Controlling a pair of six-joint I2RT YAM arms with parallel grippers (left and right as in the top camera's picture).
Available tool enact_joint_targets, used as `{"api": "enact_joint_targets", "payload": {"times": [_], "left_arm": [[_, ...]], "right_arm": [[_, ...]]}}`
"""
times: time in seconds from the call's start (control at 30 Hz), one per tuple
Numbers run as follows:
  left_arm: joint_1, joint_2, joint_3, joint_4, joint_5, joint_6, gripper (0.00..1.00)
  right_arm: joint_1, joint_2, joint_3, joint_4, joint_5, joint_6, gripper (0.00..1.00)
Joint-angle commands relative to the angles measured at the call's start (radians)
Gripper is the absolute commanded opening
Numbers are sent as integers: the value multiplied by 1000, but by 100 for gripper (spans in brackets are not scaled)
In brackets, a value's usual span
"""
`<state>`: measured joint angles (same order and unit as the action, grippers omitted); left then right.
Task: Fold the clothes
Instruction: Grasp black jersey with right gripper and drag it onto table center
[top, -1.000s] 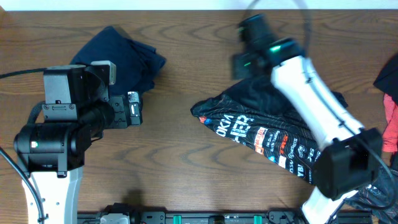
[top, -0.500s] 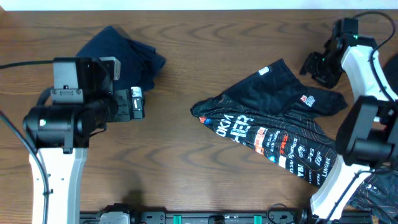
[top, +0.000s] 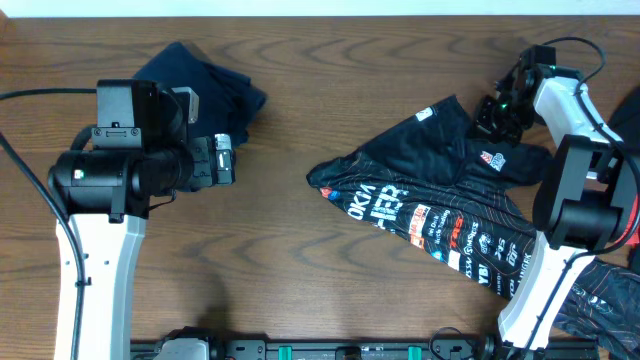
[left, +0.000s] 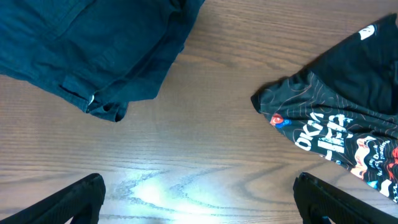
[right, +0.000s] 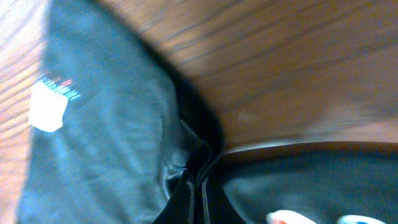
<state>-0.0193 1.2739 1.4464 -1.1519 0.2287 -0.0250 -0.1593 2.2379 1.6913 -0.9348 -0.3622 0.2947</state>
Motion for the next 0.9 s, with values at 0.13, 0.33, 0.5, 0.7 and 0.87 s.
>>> {"api": "enact_joint_targets", "payload": {"times": [0.13,0.33,0.5,0.7,0.87], "left_arm": [[-4,7,18,5,13,13,98],[-4,7,18,14,84,14,98],[-4,-12,19,4,24,14,98],[-4,-107,52,-29,-183,13,98],[-4,-212,99,-41,-267,13,98]], "right_arm": [[35,-123,3,-43,-258,-134,1],[166,-268,3,-90,-392,-281,1],[391,-330,3,-134,-389,-296,1],[708,-328,3,-148,-299,-283,1],[959,-328,3,-167,-163,-281,1]]}}
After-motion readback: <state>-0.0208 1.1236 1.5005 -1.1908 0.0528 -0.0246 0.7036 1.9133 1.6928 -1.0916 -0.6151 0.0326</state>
